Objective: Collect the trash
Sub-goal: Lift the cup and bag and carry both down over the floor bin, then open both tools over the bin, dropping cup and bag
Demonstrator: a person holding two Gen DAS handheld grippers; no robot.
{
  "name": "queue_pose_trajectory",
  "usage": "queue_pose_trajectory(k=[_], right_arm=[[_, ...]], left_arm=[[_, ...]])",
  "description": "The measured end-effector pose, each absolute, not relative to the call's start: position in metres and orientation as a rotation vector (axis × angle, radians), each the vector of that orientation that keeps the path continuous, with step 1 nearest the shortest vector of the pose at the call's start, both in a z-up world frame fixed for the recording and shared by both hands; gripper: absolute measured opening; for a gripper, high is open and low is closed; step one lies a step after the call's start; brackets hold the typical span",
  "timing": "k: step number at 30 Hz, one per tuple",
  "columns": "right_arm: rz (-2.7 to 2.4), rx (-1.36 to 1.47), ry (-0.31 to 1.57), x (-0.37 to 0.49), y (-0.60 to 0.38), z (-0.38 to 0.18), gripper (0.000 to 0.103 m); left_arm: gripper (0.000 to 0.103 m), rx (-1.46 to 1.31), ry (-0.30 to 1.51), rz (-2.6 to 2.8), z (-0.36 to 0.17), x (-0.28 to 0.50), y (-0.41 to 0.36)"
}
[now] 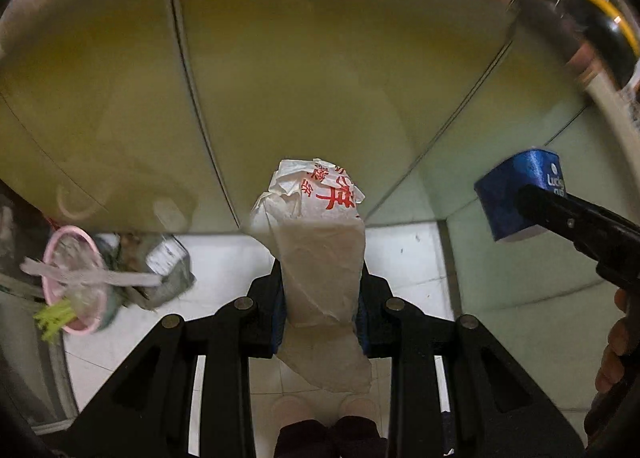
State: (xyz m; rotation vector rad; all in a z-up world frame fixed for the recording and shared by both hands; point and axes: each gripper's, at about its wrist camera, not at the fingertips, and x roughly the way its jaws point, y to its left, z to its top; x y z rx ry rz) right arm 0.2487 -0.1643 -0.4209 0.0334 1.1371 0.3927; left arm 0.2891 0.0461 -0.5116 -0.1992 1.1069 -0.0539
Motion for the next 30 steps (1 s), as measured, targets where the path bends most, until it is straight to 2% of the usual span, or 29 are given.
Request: queue_pose_trajectory(k=[8, 14, 19, 22, 28, 30], right_arm=[[0.401, 0.053, 1.194, 0.268, -0.164, -0.584, 0.061], [0.415, 0.053, 1.252, 0.275, -0.159, -0.662, 0.061], [0.460, 0.009, 1.290, 0.275, -0.149, -0.694, 0.061], [0.463, 0.007, 1.294, 0.278, -0.145, -0.700, 0.061], [0.459, 0.057, 1.331, 0.281, -0.154, -0.698, 0.061], [0.453, 0.059, 1.322, 0.279, -0.157, -0.689, 0.061]], left_arm=[[0.028, -0.252, 1.211, -0.100, -0.683, 0.321, 0.043], [0.028, -0.274, 1.264, -0.135, -0.766, 0.343, 0.045], [0.030, -0.260, 1.267, -0.152, -0.796, 0.353, 0.041], [0.041, -0.257, 1.282, -0.147, -0.802, 0.359, 0.038], [0.046, -0.278, 1.288, -0.160, -0.791, 0.362, 0.039], [0.053, -0.278, 1.286, -0.172, -0.782, 0.360, 0.038]])
